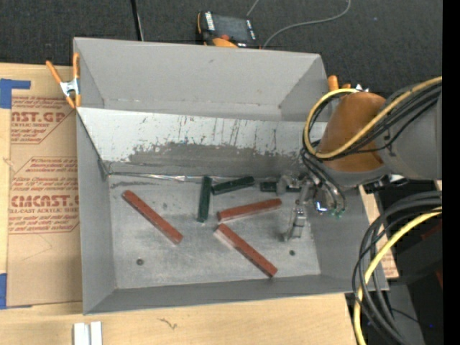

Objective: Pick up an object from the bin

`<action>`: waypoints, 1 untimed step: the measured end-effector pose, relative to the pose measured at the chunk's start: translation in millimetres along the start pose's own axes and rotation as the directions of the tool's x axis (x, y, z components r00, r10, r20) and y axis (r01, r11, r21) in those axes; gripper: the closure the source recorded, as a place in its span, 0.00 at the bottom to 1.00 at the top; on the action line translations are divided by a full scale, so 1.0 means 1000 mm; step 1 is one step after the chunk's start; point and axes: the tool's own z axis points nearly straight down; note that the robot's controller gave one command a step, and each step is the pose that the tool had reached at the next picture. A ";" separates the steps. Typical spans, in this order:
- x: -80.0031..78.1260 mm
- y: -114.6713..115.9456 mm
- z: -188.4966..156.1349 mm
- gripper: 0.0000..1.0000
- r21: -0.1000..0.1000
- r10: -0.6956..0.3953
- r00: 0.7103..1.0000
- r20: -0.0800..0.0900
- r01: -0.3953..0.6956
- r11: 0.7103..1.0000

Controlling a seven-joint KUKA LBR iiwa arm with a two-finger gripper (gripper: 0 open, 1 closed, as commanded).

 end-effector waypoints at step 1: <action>0.004 0.052 0.000 0.00 -0.001 -0.017 1.000 0.001 0.017 1.000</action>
Offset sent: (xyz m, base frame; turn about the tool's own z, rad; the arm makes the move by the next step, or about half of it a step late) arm -0.0003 0.0484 -0.0001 -0.0125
